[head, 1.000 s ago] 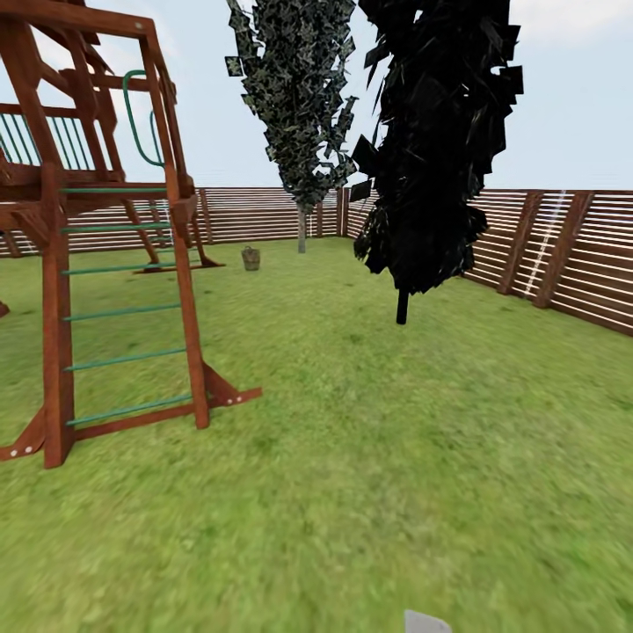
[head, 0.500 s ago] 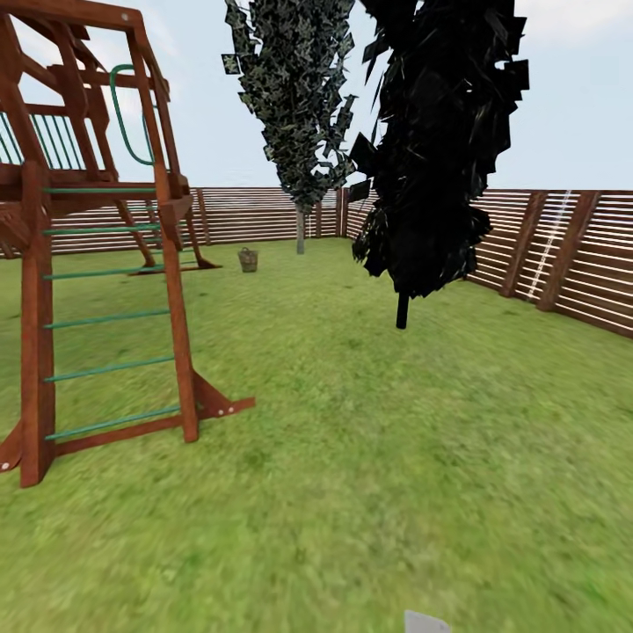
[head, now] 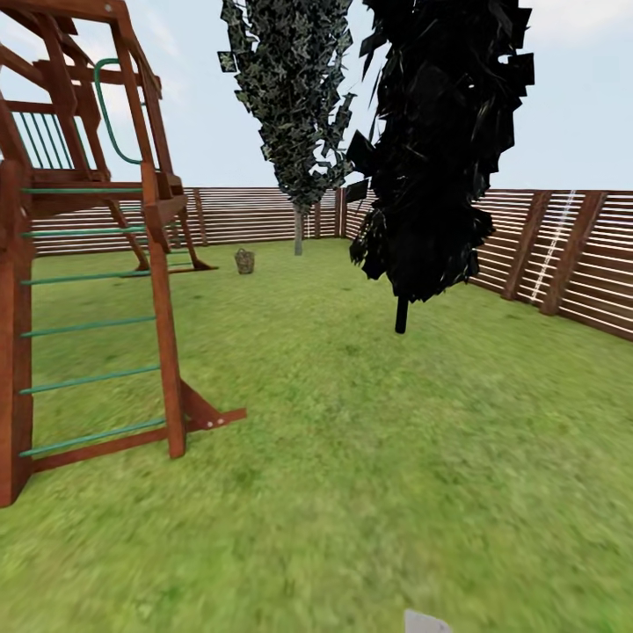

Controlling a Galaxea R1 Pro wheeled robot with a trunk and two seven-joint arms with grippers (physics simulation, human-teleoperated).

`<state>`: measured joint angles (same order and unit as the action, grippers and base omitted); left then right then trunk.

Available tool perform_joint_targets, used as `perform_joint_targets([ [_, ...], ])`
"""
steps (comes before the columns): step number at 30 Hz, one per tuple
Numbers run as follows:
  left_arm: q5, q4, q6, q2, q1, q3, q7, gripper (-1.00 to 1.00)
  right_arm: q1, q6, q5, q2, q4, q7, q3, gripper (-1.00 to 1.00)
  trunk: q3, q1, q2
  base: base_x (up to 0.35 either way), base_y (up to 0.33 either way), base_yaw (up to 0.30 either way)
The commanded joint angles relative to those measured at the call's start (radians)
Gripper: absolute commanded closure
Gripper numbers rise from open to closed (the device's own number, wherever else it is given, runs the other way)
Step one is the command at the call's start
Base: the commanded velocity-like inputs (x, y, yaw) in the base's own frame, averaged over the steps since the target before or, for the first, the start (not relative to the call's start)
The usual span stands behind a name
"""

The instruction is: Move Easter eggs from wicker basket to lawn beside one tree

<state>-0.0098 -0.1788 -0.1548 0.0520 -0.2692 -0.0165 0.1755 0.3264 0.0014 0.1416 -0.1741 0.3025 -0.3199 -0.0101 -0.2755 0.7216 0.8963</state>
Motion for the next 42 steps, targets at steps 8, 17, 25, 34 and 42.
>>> perform_joint_targets([
  [8,-0.001,0.001,-0.003,0.0,-0.001,-0.002,0.004,-1.0,0.0,0.0,0.007,0.0,0.001,-0.002,-0.001,-1.0,-0.001,0.001,0.001,0.302,-0.118,0.0],
  [17,-0.001,0.001,-0.003,0.0,-0.001,-0.003,0.004,-1.0,0.0,0.0,0.007,0.0,0.001,-0.002,-0.001,-1.0,-0.001,0.001,0.001,0.302,-0.128,0.0],
  [25,-0.001,0.001,-0.004,0.0,-0.001,-0.003,0.003,-1.0,0.0,0.0,0.007,0.0,0.001,-0.002,0.0,-1.0,-0.001,0.001,0.001,0.302,-0.142,0.0],
  [34,-0.001,0.002,-0.015,0.0,-0.001,-0.003,0.004,-1.0,0.0,0.0,0.006,0.0,0.001,-0.002,0.0,-1.0,-0.001,0.001,0.001,0.299,-0.177,0.005],
  [42,-0.001,0.002,-0.017,-0.001,-0.001,-0.003,0.004,-1.0,0.0,0.0,0.006,0.0,0.001,-0.002,0.0,-1.0,-0.001,0.001,0.001,0.298,-0.183,0.203],
])
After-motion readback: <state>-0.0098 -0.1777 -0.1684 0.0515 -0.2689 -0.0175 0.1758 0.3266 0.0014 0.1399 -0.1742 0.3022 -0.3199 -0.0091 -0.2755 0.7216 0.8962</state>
